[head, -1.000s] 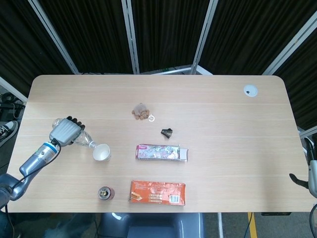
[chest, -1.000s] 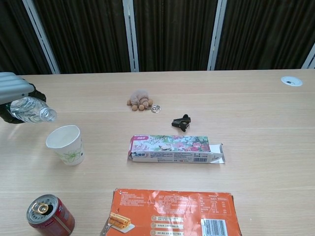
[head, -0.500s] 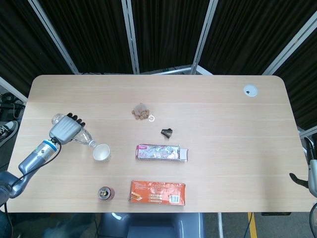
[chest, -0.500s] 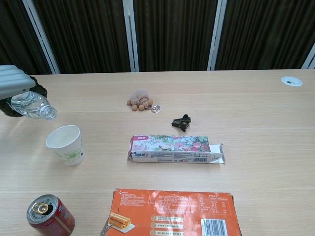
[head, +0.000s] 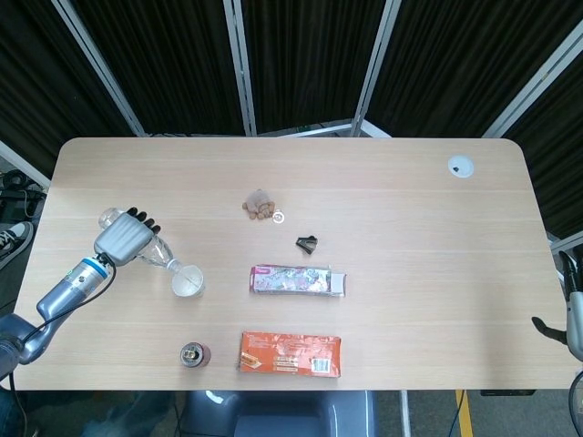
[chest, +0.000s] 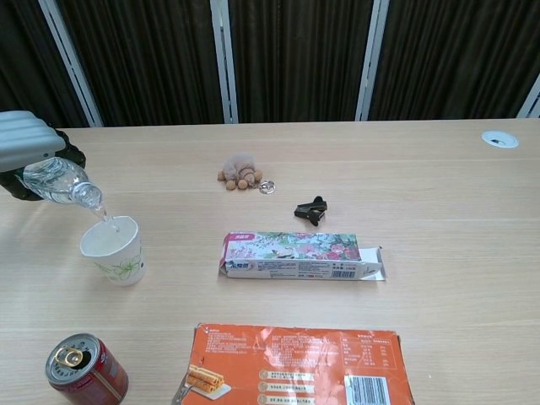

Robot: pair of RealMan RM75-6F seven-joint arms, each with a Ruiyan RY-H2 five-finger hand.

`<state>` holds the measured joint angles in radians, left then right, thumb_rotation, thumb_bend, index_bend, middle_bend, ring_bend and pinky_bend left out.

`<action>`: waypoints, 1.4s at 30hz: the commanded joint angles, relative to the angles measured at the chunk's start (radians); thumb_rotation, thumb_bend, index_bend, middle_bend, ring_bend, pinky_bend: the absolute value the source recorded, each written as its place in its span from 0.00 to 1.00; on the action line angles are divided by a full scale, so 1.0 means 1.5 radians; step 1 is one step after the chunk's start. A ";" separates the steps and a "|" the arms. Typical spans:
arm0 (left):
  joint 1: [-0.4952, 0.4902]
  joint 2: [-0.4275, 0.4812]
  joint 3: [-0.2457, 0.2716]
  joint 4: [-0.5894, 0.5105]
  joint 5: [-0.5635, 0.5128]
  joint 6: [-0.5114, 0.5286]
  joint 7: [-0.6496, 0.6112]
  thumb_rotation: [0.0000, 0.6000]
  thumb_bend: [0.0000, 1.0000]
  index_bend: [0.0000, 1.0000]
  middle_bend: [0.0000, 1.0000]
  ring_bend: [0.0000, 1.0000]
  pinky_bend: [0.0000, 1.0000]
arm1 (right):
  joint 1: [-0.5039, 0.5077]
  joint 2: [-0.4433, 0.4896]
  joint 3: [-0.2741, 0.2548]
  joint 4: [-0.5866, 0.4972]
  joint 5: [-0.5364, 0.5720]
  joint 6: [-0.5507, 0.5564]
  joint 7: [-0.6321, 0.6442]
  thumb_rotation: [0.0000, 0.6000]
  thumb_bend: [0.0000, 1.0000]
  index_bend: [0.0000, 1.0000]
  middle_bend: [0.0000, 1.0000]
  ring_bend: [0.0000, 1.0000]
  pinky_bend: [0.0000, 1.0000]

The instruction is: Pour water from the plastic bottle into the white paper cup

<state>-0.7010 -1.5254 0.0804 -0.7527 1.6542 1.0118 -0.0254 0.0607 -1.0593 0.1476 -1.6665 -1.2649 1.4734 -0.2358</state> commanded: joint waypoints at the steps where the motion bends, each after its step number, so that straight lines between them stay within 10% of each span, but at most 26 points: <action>1: -0.001 0.000 -0.001 -0.002 -0.001 0.001 -0.001 1.00 0.57 0.50 0.43 0.33 0.34 | 0.000 -0.001 0.000 0.000 0.000 0.001 -0.002 1.00 0.00 0.00 0.00 0.00 0.00; 20: 0.023 -0.001 -0.010 0.002 -0.024 0.038 -0.168 1.00 0.56 0.50 0.43 0.33 0.34 | 0.001 0.000 0.000 -0.004 0.004 0.000 -0.007 1.00 0.00 0.00 0.00 0.00 0.00; 36: 0.047 -0.038 -0.156 -0.091 -0.191 0.015 -0.616 1.00 0.51 0.51 0.43 0.33 0.35 | 0.007 -0.010 -0.004 0.001 0.005 -0.008 -0.022 1.00 0.00 0.00 0.00 0.00 0.00; 42: 0.050 -0.108 -0.196 -0.048 -0.226 0.034 -0.650 1.00 0.50 0.51 0.44 0.34 0.35 | 0.011 -0.013 -0.004 0.003 0.010 -0.013 -0.031 1.00 0.00 0.00 0.00 0.00 0.00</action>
<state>-0.6302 -1.6519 -0.1906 -0.8528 1.3364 1.0500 -0.9914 0.0761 -1.0789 0.1410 -1.6627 -1.2512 1.4538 -0.2814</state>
